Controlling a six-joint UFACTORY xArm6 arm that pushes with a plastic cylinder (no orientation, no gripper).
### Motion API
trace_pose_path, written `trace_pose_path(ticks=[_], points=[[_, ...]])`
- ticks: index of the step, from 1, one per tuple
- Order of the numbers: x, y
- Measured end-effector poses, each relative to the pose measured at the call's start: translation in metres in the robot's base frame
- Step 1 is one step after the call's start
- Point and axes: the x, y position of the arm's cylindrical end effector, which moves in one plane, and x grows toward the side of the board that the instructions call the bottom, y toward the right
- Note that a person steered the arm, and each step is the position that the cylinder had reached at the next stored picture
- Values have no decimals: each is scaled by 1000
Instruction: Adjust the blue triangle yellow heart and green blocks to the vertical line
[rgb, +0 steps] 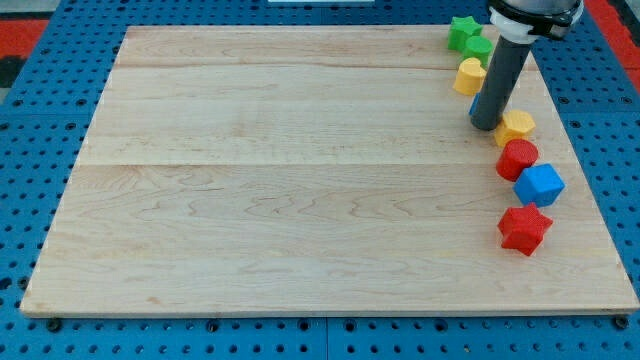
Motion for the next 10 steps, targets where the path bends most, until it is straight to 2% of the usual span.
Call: trace_pose_path(ticks=[2, 7, 10], points=[[-8, -33], [-30, -33], [-29, -2]])
